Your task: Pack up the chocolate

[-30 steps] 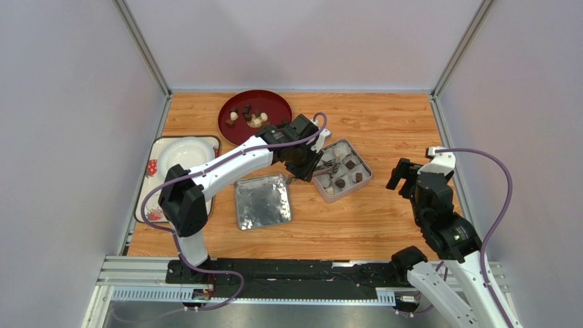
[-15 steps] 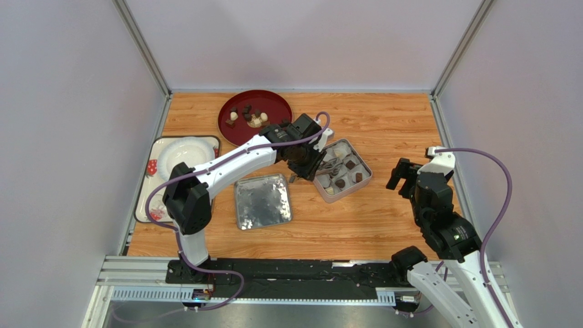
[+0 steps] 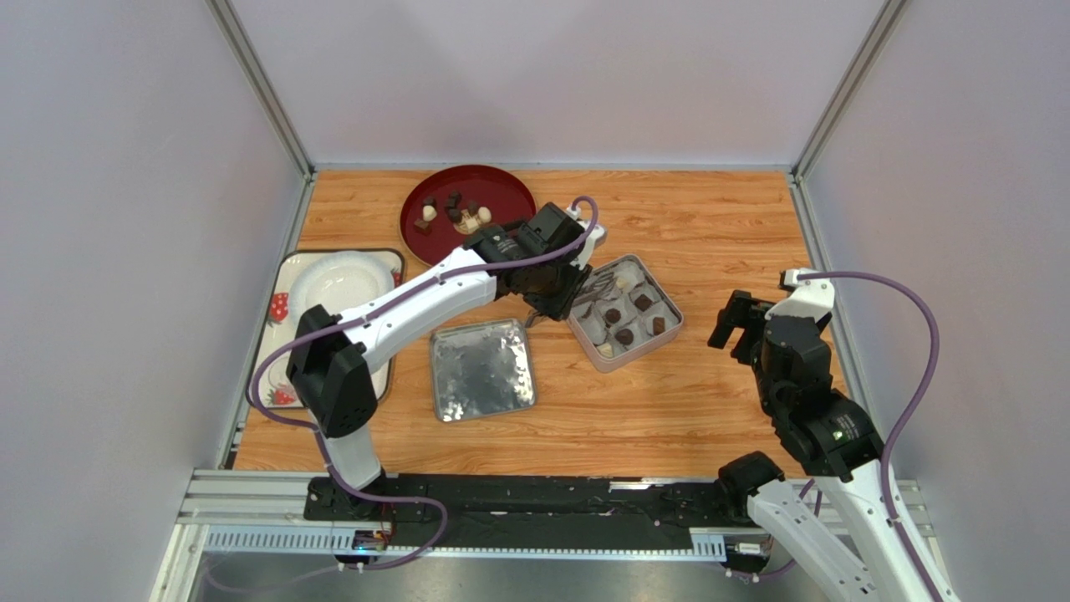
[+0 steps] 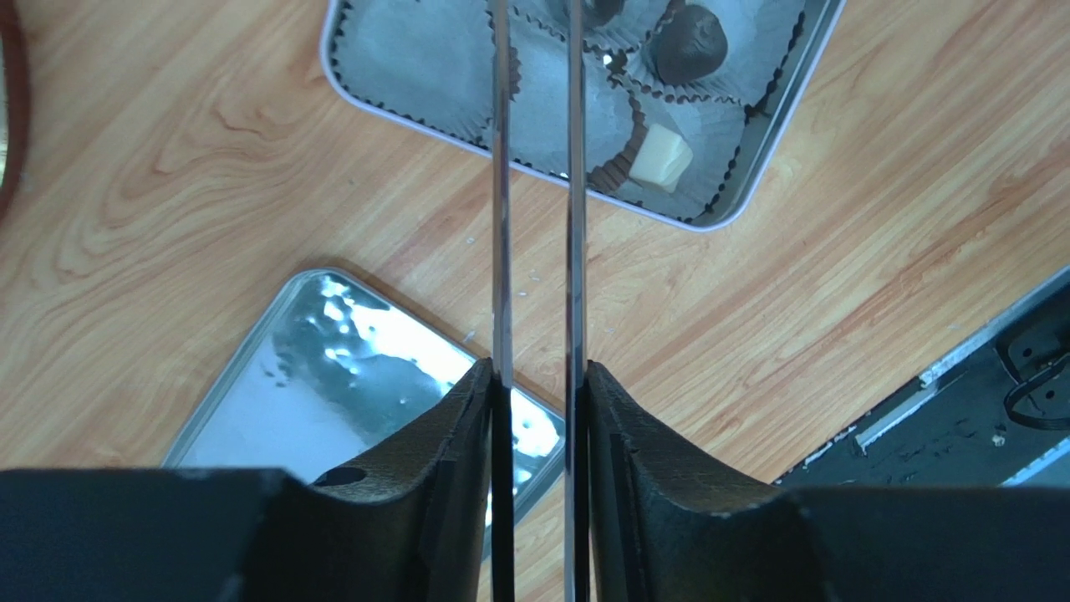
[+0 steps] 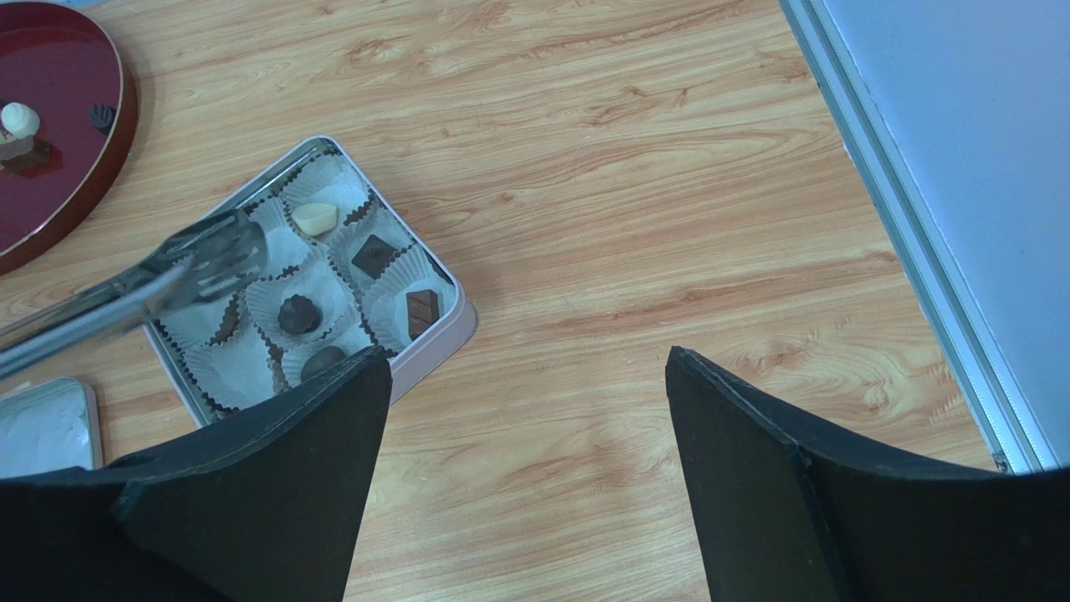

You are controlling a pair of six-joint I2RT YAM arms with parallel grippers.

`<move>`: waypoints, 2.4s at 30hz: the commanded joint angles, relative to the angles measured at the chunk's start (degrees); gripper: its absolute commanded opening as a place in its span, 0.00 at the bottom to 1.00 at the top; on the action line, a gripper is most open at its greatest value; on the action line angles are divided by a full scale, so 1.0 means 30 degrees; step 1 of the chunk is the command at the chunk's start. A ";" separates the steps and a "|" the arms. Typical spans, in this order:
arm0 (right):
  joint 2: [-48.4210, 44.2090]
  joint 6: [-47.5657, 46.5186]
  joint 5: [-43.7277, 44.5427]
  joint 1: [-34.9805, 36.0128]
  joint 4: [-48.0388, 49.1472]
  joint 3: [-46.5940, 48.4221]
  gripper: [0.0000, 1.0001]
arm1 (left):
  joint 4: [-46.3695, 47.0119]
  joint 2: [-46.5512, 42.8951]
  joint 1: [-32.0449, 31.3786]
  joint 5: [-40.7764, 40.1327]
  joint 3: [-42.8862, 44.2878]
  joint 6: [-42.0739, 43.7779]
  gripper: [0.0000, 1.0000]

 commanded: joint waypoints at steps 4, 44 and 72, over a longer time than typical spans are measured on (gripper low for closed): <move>0.0070 -0.0128 -0.0104 0.0001 0.0861 0.0002 0.84 | 0.0835 -0.2731 0.1190 -0.2114 -0.0043 -0.0451 0.35; 0.0275 -0.0215 -0.0104 -0.0027 0.0832 -0.0085 0.84 | 0.2094 0.4473 0.7081 -0.1647 0.5083 -0.0627 0.36; 0.0217 -0.0157 -0.0163 0.0002 0.0802 -0.0027 0.84 | 0.0394 0.3246 0.7110 -0.3288 0.3091 -0.0363 0.36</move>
